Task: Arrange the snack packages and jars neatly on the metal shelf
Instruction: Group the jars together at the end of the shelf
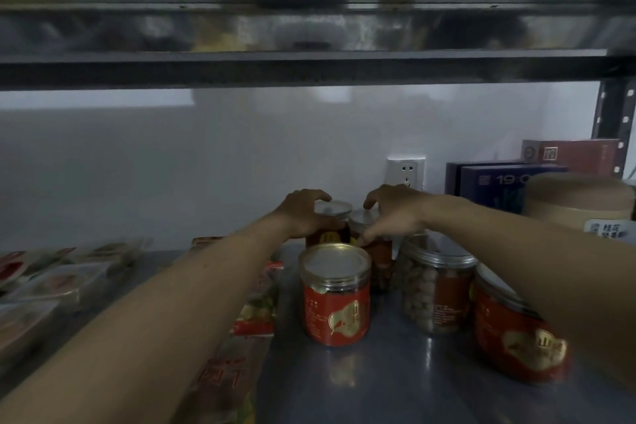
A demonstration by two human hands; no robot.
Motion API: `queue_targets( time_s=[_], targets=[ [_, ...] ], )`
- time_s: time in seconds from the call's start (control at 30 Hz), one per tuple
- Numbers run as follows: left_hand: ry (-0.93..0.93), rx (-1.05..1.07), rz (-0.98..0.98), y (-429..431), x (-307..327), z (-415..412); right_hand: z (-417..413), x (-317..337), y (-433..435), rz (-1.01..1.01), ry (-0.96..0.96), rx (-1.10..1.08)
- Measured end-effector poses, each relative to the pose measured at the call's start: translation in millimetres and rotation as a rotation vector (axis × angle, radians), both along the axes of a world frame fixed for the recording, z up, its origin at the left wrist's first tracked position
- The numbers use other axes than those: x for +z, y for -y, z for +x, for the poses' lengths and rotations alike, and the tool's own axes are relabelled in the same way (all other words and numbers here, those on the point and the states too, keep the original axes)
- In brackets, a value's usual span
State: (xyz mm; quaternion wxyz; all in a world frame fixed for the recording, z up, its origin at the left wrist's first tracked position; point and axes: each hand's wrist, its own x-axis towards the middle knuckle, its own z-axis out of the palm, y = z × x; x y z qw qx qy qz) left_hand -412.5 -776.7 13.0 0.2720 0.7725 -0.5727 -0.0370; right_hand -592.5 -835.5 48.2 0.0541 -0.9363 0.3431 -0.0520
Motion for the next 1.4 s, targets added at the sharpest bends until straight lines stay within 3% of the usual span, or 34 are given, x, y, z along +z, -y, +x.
queue_targets(
  time_s=[0.63, 0.73, 0.83, 0.93, 1.17, 1.3, 1.4],
  targets=[
    [-0.023, -0.002, -0.006, 8, -7, 16, -1, -5, 11, 0.08, 0.05, 0.025],
    [0.014, 0.023, -0.117, 0, -1, 14, 0, -7, 9, 0.069, 0.084, 0.006],
    [0.011, -0.036, -0.194, -17, 11, 7, -2, -4, 7, 0.077, 0.267, 0.008],
    [-0.137, -0.143, -0.17, -34, 24, -4, -8, 13, 6, 0.111, 0.541, 0.036],
    [-0.391, -0.287, -0.289, -53, 44, -35, -9, 39, -17, 0.389, 0.928, 0.225],
    [-0.439, -0.25, -0.487, -62, 43, -40, -17, 37, -33, 0.483, 0.978, 0.208],
    [-0.416, -0.215, -0.533, -71, 44, -43, -19, 36, -46, 0.494, 0.982, 0.251]
  ],
)
